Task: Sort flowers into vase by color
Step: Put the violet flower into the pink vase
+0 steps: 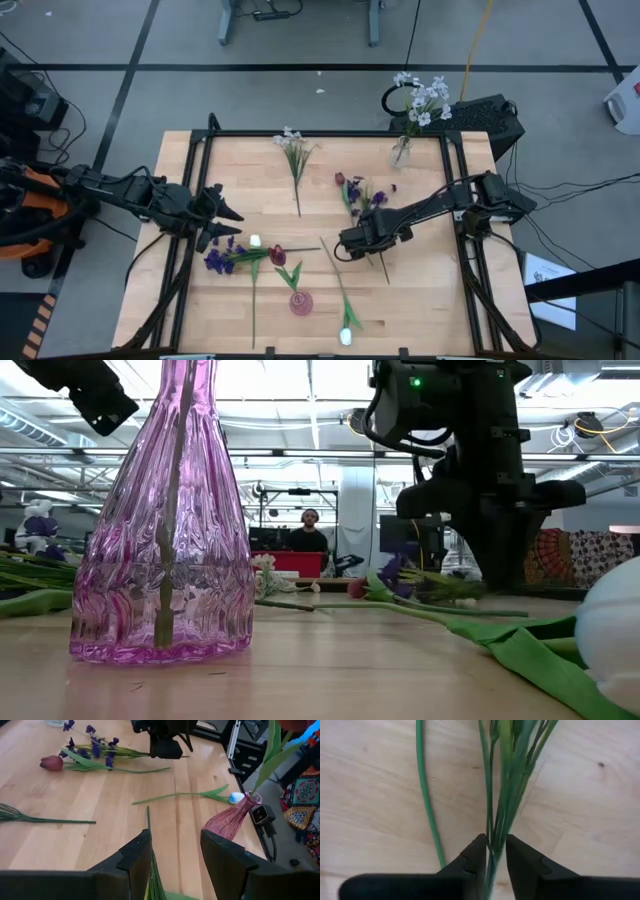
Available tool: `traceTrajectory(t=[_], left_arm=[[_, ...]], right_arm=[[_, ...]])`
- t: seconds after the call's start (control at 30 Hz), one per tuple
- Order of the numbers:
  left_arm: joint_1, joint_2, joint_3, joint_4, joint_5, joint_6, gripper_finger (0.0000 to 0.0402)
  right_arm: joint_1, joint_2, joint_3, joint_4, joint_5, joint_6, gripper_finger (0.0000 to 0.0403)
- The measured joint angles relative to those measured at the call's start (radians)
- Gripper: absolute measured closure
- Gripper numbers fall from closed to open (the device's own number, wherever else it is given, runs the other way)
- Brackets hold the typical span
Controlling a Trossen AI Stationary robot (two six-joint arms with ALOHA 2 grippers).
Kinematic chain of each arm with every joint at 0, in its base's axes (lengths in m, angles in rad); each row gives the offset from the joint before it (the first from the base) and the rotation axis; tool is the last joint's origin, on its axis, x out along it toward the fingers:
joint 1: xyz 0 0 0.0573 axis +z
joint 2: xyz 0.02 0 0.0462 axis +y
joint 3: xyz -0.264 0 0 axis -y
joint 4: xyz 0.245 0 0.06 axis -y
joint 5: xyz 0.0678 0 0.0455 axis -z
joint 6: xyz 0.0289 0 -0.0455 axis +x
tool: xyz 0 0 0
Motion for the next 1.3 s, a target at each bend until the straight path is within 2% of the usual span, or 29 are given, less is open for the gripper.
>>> traceTrajectory(t=[0.2,0.33,0.5,0.6,0.7,0.77,0.93,1.07,1.13,1.3], left_arm=[[0.0,0.0,0.0,0.0,0.0,-0.026,0.0226],[0.0,0.0,0.0,0.0,-0.003,-0.05,0.0226],[0.0,0.0,0.0,-0.001,-0.014,-0.051,0.0226],[0.0,0.0,0.0,0.0,-0.014,-0.053,0.0226],[0.0,0.001,0.0,-0.001,-0.014,-0.052,0.0226],[0.0,0.001,0.0,-0.001,-0.014,-0.052,0.0226],[0.0,0.001,0.0,-0.001,-0.017,-0.045,0.0226],[0.0,0.001,0.0,-0.001,-0.02,-0.045,0.0226],[0.0,0.002,0.0,-0.002,-0.026,-0.049,0.0226],[0.0,0.002,0.0,-0.002,-0.07,-0.049,0.0226]], right_arm=[[-0.001,0.0,0.001,0.002,0.102,0.06,0.029],[-0.017,-0.002,-0.019,0.026,0.103,0.082,0.0267],[-0.023,-0.002,-0.116,0.206,0.104,0.088,0.0252],[-0.022,-0.011,-0.178,0.251,0.111,0.133,0.0253],[-0.016,-0.014,-0.206,0.26,0.115,0.17,0.0267],[-0.008,-0.013,-0.207,0.255,0.123,0.14,0.0285],[-0.007,-0.014,-0.207,0.274,0.116,0.041,0.0379],[-0.006,-0.047,-0.186,0.247,0.111,-0.005,0.0394],[0.006,-0.091,-0.176,0.195,0.14,-0.007,0.0399],[0.073,-0.273,-0.098,0.132,0.349,0.021,0.0401]])
